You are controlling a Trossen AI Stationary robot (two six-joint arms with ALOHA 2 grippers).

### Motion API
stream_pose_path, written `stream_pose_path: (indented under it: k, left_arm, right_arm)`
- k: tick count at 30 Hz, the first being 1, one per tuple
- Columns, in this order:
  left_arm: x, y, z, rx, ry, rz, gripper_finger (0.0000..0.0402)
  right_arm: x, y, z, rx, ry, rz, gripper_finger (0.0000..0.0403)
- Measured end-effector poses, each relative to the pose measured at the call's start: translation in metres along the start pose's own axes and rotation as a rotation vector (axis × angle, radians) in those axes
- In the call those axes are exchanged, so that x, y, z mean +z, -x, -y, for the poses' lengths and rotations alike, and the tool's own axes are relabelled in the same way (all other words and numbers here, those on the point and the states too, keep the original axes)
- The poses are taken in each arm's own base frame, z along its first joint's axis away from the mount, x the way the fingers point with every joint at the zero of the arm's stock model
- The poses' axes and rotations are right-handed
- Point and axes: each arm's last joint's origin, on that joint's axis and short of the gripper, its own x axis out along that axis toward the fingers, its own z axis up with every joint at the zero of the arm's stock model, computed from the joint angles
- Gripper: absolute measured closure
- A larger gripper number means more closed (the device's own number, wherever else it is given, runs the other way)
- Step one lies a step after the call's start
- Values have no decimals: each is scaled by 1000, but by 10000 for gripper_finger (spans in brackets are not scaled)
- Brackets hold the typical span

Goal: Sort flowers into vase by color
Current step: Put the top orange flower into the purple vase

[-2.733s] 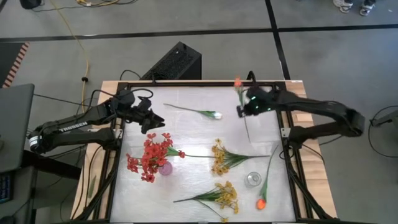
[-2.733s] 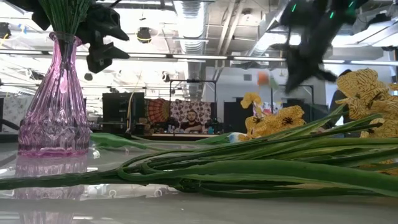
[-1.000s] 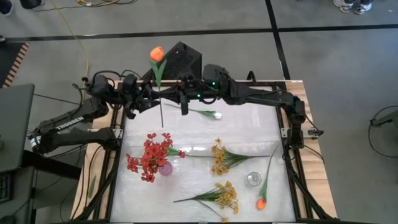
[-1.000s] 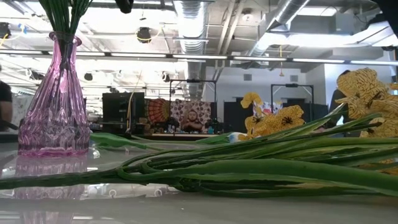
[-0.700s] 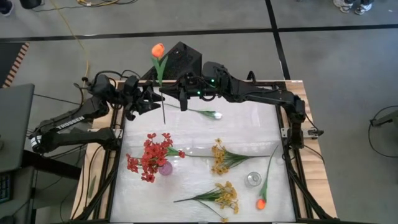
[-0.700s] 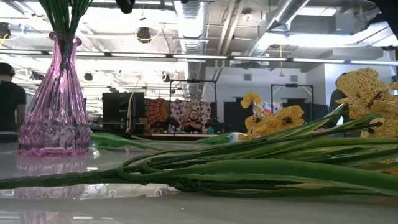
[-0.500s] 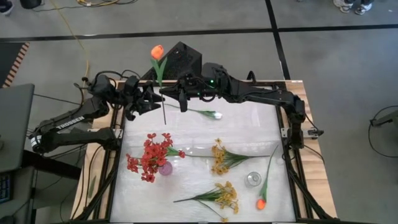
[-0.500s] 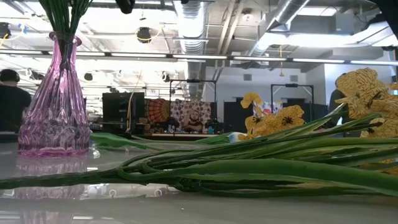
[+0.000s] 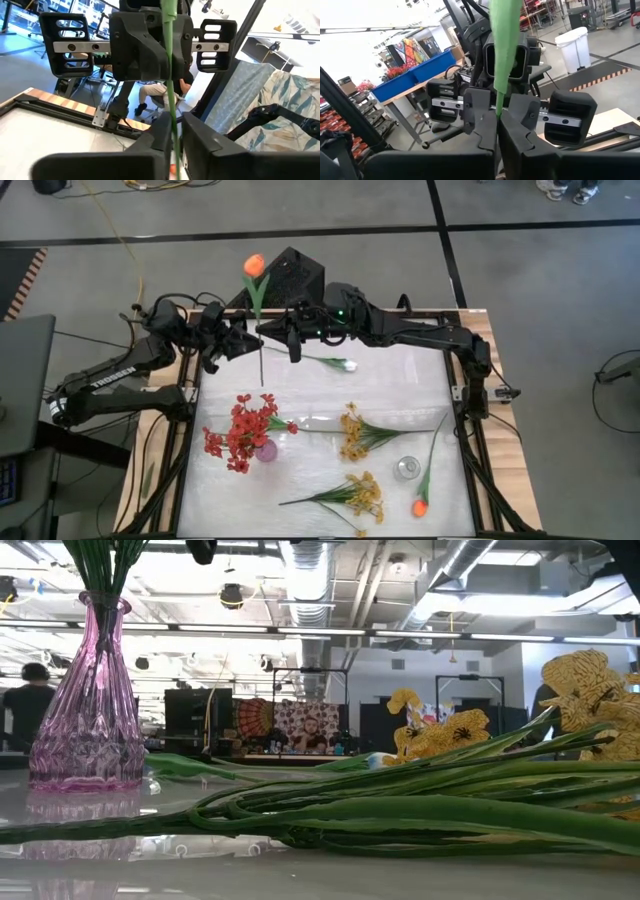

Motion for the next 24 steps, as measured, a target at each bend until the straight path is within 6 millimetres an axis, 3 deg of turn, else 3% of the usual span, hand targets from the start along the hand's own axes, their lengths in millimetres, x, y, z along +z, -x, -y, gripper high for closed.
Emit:
stream_pose_path:
  k: [7,14,19,24]
  left_arm:
    - [0,0,1,-10,-15,-3,400]
    - [3,5,6,-2,-45,23,401]
    - [17,20,20,25,-134,107,401]
    - [32,34,43,-10,-212,179,401]
  right_arm:
    - [-1,0,-1,61,-1,-35,310]
    - [-1,0,-2,74,0,-40,226]
    - [10,13,-2,58,21,-43,175]
    - [23,30,-9,43,46,-56,159]
